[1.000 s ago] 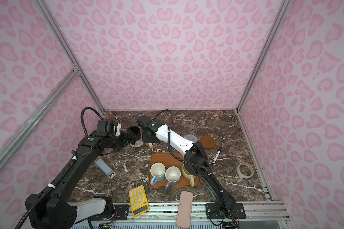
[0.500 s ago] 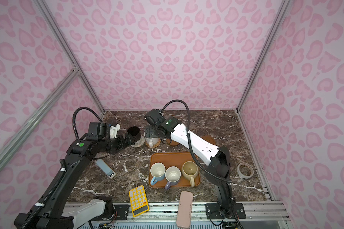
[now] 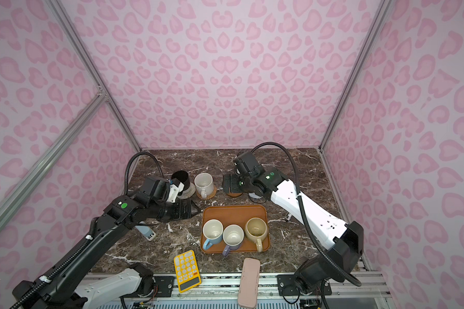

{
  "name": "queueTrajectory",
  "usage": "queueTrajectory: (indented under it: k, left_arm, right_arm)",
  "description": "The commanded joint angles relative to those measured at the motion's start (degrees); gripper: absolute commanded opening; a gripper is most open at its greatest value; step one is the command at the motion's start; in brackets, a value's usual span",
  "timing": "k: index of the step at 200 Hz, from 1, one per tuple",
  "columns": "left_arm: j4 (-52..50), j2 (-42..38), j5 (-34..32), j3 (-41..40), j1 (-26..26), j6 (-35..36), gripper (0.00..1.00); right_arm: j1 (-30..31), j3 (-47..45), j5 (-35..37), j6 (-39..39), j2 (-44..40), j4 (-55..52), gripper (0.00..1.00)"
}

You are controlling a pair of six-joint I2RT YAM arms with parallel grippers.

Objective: Place cups on coasters
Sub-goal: Pick up the cup from the tray.

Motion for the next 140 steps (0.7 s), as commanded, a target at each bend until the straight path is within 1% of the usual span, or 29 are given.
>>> queueTrajectory:
  k: [1, 9, 21, 29, 39, 48, 59, 83, 117, 140]
  left_arm:
    - [1.6, -1.2, -3.9, -2.9, -4.4, -4.3, 0.97]
    - [3.4, -2.3, -4.8, -4.5, -5.8, -6.5, 0.97]
    - [7.5, -4.2, -4.3, -7.6, -7.6, -8.8, 0.97]
    - [8.9, -4.5, -4.7, -8.8, -8.9, -9.5, 0.97]
    - [8.1, -3.9, -7.0, -9.1, -10.6, -9.5, 0.97]
    - [6.1, -2.7, -9.8, -8.6, -12.6, -9.0, 0.97]
    - [3.9, -1.1, -12.9, -8.1, -15.0, -8.4, 0.97]
    - [3.1, 1.0, -16.5, -8.6, -18.9, -8.8, 1.0]
    - [6.1, 4.7, -17.0, -10.6, -22.2, -10.1, 0.96]
    - [6.3, 8.2, -19.3, -10.2, -24.7, -10.7, 0.91]
  right_arm:
    - [-0.3, -4.7, 1.9, -2.7, -4.8, -1.5, 0.98]
    - [-0.6, -7.1, 1.0, -2.4, -7.7, 0.3, 0.98]
    - [-1.6, -12.4, -0.7, -0.8, -13.0, 5.1, 0.98]
    - [-3.3, -16.8, -3.6, -0.4, -16.6, 8.9, 0.98]
    - [-6.9, -20.8, -8.4, 1.5, -20.2, 11.2, 0.98]
    - [-10.8, -22.8, -13.1, 2.6, -21.8, 11.1, 0.98]
    - [-13.5, -23.6, -15.2, 1.5, -22.9, 8.8, 0.98]
    - [-13.9, -23.3, -14.1, -1.7, -24.7, 4.1, 0.98]
    - [-13.2, -24.7, -15.7, -1.6, -26.4, 2.8, 0.97]
    - [-9.5, -24.8, -11.6, -3.6, -25.8, 1.2, 0.97]
